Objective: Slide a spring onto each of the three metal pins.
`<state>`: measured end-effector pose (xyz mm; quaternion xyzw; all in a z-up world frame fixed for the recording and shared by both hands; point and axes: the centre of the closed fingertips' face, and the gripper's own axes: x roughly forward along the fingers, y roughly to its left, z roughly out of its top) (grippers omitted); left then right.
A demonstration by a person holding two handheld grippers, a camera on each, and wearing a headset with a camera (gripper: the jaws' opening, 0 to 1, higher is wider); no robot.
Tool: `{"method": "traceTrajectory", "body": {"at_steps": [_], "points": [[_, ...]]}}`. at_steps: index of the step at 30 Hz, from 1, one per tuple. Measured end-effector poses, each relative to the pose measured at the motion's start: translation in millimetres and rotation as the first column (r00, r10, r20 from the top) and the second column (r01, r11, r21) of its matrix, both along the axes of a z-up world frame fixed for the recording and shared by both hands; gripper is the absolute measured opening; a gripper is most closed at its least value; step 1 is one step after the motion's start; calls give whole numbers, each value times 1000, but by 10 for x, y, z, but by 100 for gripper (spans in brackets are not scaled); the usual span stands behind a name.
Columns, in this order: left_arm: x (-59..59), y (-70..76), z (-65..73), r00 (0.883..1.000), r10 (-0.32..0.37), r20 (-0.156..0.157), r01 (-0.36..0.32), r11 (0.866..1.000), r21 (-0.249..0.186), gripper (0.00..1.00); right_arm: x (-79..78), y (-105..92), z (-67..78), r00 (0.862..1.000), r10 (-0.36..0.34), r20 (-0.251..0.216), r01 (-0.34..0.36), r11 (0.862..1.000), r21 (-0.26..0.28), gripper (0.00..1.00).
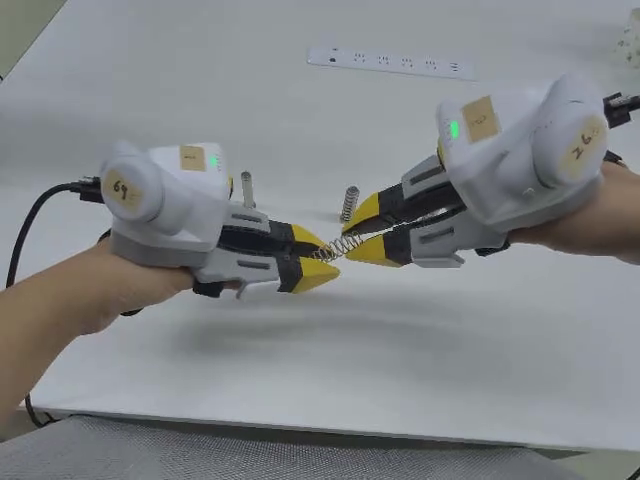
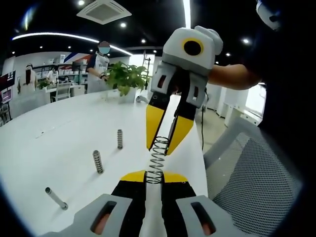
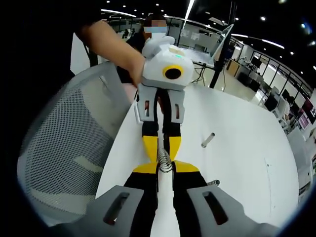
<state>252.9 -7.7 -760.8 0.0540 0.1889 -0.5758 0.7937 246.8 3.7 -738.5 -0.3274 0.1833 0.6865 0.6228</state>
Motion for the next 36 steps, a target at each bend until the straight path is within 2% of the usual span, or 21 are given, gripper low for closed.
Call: {"method": "traceTrajectory", "body": {"at_steps": [4, 9, 15, 20, 25, 29, 34, 36], "points": [[-7, -5, 9, 1000, -1, -1, 1, 1000, -11, 3, -17, 37, 32, 999, -7, -35, 8, 999, 35, 7], [-15, -17, 3, 1000, -7, -1, 7, 1000, -9, 3, -45, 90, 73, 999, -2, -49, 5, 999, 55, 7], [-12, -39, 12, 1000, -12, 1, 12, 1000, -10, 3, -73, 183, 145, 997, -10, -78, 19, 994, 110, 7], [-14, -51, 18, 1000, -15, 7, 15, 1000, -6, 3, -86, 245, 182, 997, -13, -70, 23, 990, 136, 7], [-17, -42, 44, 1000, -6, 4, 6, 1000, -17, 3, -104, 297, 228, 996, -34, -87, 50, 980, 193, 7], [-19, -49, 43, 1000, -8, 4, 8, 1000, -17, 3, -130, 318, 232, 996, -38, -85, 55, 976, 210, 7], [-30, -71, 50, 1000, -8, 5, 9, 1000, -23, 3, -135, 309, 251, 991, -61, -118, 90, 961, 260, 7], [-35, -65, 40, 1000, -9, 6, 9, 1000, -16, 3, -137, 290, 242, 991, -67, -119, 96, 959, 265, 7]]}}
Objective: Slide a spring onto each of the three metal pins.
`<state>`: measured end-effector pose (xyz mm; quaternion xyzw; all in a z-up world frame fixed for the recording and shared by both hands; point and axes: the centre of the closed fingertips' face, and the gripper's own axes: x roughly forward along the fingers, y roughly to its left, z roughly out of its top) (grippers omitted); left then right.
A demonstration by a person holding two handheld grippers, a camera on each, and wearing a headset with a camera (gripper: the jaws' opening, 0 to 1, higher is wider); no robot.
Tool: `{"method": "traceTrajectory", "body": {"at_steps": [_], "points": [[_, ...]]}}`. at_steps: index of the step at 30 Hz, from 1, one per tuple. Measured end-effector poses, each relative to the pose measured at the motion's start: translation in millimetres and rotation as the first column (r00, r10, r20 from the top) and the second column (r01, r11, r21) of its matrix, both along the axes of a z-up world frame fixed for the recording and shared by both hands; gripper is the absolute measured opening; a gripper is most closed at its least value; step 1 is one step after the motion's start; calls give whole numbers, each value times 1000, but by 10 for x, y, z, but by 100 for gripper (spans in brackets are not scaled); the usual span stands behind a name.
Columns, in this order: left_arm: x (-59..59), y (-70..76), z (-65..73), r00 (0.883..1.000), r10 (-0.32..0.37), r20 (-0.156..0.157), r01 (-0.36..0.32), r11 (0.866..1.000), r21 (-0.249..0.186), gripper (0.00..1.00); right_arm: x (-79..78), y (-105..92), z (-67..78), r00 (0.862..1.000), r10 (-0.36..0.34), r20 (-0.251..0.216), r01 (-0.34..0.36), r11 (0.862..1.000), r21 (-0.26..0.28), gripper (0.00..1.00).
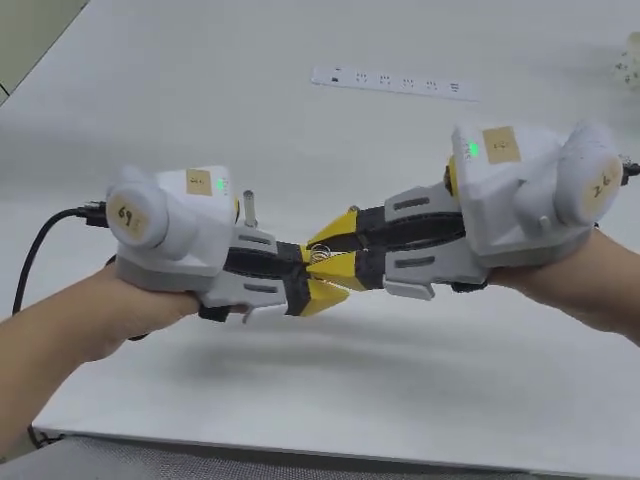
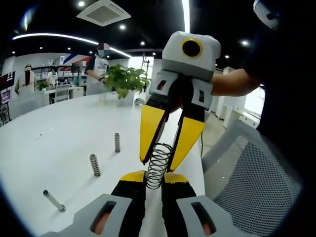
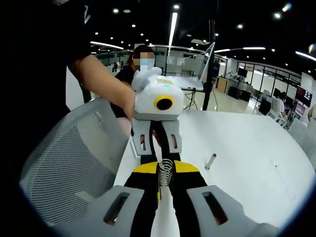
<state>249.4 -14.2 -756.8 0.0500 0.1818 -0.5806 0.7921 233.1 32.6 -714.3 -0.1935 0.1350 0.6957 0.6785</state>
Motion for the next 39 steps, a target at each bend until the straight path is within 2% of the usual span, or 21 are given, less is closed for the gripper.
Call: {"method": "traceTrajectory", "body": {"at_steps": [2, 4, 6, 10, 15, 17, 23, 28, 32, 39], "points": [[-5, 2, 7, 1000, 3, -6, -3, 1000, -6, 3, 5, -6, 14, 1000, -12, -9, 12, 1000, 18, 7], [-3, -6, 21, 1000, 5, -4, -5, 1000, -8, 3, 6, 3, 31, 1000, -12, 0, 12, 1000, 21, 7], [7, -7, 28, 1000, 10, -4, -10, 1000, -9, 3, 17, 6, 41, 1000, -11, 15, 11, 1000, 9, 7], [36, 12, 57, 1000, 30, -4, -30, 999, -19, 4, 56, -3, 69, 1000, -22, 14, 22, 1000, -5, 7], [58, 12, 75, 999, 41, 4, -41, 999, -15, 5, 73, -1, 57, 999, 0, 53, 2, 999, -38, 7], [56, 13, 67, 999, 43, 5, -43, 999, -9, 7, 77, -1, 35, 996, 17, 88, -11, 998, -67, 7], [55, 48, 50, 999, 53, 7, -53, 999, 3, 11, 70, 36, 18, 992, 39, 122, -28, 995, -93, 7], [73, 180, -9, 997, 82, 5, -82, 996, 35, 11, 109, 47, 60, 992, 20, 127, -10, 997, -78, 7], [121, 300, 15, 992, 122, 12, -122, 992, 28, 14, 174, 20, 28, 990, 4, 139, 8, 996, -87, 7], [216, 545, 25, 980, 197, 32, -198, 980, 33, 23, 136, 27, -19, 989, 14, 145, 1, 995, -102, 7]]}}
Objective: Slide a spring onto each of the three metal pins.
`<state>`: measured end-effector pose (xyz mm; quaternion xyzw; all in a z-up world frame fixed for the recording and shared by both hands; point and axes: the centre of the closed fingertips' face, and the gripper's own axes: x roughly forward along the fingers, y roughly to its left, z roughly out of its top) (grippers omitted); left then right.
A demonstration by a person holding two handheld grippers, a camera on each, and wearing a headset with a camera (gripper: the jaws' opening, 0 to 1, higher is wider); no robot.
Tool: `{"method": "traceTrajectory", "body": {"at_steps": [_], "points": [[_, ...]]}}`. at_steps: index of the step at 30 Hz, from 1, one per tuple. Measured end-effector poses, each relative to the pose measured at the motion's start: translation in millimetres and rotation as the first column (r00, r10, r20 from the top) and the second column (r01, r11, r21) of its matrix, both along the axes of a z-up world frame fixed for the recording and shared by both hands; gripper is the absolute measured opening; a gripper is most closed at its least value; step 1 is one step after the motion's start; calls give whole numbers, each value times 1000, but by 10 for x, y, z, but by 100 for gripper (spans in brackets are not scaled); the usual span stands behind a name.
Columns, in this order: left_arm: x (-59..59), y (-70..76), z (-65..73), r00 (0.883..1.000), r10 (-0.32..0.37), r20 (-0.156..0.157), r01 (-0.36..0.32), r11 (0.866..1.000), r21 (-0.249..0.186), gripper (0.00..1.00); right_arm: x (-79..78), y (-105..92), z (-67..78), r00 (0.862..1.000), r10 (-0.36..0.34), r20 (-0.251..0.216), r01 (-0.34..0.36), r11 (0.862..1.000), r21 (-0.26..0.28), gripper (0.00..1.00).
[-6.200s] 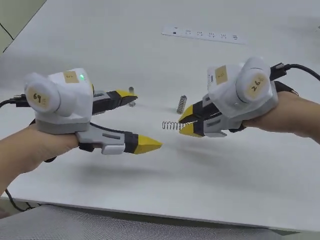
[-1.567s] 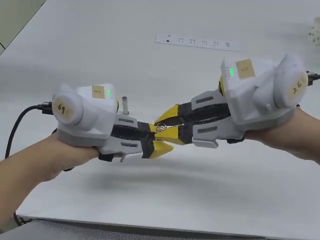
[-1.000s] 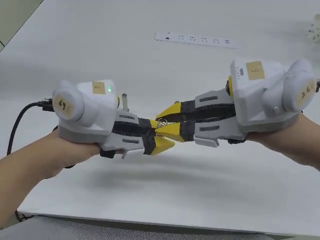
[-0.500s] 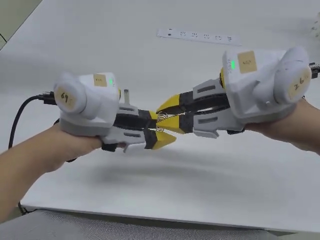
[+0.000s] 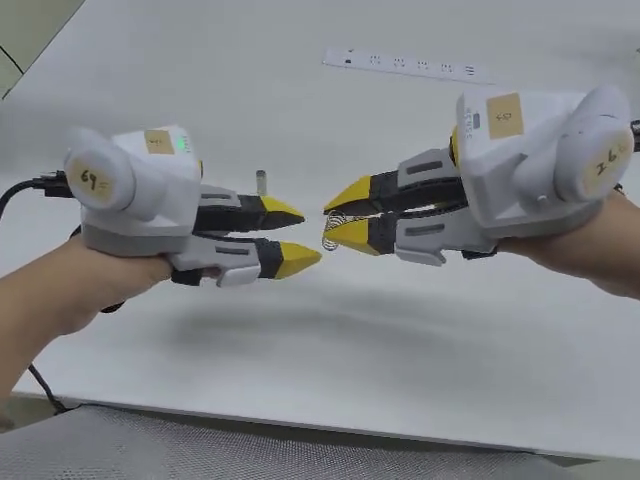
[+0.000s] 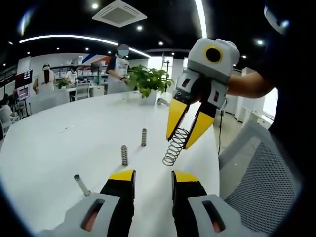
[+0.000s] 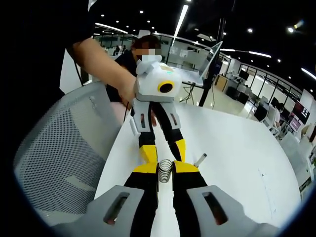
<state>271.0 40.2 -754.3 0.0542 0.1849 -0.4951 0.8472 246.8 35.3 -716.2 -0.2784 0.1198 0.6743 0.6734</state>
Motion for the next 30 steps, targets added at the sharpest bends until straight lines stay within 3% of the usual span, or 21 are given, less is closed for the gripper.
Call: {"method": "traceTrajectory", "body": {"at_steps": [12, 22, 30], "points": [[28, 259, 1, 997, 76, 7, -76, 997, 11, 37, 56, -15, -11, 1000, -21, 15, 21, 1000, -12, 7], [13, 414, -20, 995, 103, 9, -103, 994, 33, 42, 72, -40, -47, 999, -28, 24, 28, 999, -30, 7], [25, 619, -55, 987, 160, 4, -160, 986, 41, 57, 90, -66, -66, 999, -39, 24, 40, 999, -37, 7]]}}
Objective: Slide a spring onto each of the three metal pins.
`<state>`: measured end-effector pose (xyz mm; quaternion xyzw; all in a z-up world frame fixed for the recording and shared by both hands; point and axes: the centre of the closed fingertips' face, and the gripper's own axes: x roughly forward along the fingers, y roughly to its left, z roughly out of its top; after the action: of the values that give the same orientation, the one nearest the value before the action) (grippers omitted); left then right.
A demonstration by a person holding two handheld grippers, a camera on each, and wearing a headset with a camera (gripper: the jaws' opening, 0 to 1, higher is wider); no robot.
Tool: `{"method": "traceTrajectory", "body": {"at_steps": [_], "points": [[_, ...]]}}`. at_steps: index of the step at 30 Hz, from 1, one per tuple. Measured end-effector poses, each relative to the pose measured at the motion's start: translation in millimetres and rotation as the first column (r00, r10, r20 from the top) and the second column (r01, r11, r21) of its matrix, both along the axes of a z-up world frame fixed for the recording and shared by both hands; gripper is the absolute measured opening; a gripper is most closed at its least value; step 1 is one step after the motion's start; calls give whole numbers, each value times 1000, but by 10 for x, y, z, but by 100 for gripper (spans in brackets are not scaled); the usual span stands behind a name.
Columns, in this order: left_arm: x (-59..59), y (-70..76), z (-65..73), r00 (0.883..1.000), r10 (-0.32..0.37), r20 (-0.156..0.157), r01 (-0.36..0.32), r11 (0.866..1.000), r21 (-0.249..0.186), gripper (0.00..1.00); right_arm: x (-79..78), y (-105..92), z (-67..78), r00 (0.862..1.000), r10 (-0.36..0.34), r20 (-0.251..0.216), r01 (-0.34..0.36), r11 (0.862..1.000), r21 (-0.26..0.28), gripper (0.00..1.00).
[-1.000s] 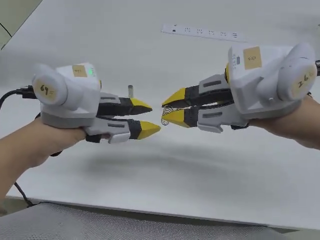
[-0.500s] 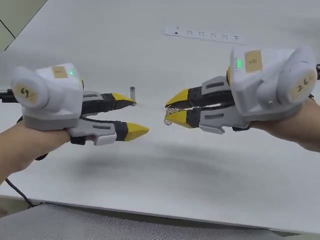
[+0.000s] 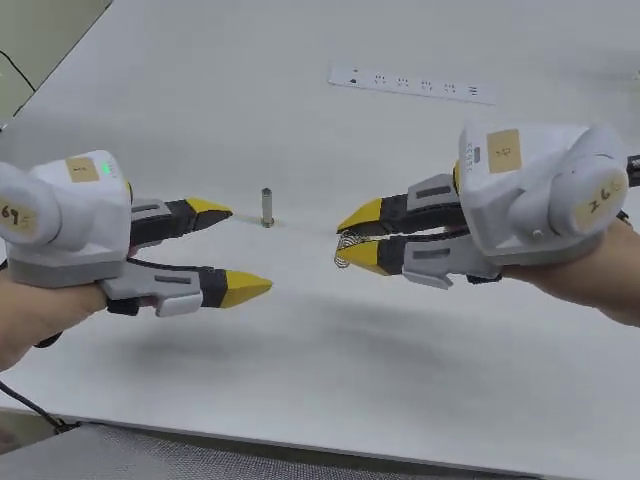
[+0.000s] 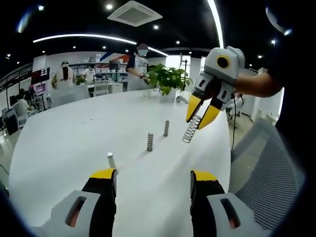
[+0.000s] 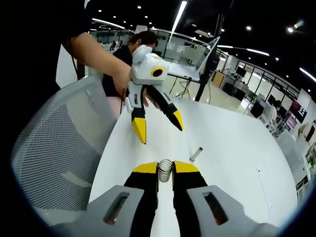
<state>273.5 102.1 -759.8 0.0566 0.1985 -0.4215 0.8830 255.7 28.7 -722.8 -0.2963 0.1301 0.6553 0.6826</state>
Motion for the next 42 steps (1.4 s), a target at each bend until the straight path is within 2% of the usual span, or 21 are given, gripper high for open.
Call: {"method": "traceTrajectory", "body": {"at_steps": [5, 11, 16, 23, 35, 42], "points": [[5, 96, -9, 1000, 28, 0, -28, 1000, 6, 64, 16, -16, -23, 1000, -7, 5, 7, 1000, -9, 8], [-43, 171, -65, 999, 53, 0, -53, 998, 26, 80, 38, -31, -38, 1000, -21, 6, 21, 1000, -5, 8], [-43, 270, -75, 996, 88, 5, -88, 996, 21, 89, 55, -30, -65, 1000, -30, -2, 30, 1000, -5, 8], [-56, 353, -71, 994, 111, 4, -111, 994, 8, 96, 66, 12, -102, 1000, -29, -9, 29, 1000, -8, 8], [-84, 412, -123, 990, 140, -7, -140, 990, -1, 98, 78, 76, -148, 1000, -21, -8, 20, 1000, -14, 8], [-76, 407, -131, 990, 144, -9, -144, 990, -7, 98, 124, 103, -222, 1000, -16, -27, 16, 1000, -23, 8]]}}
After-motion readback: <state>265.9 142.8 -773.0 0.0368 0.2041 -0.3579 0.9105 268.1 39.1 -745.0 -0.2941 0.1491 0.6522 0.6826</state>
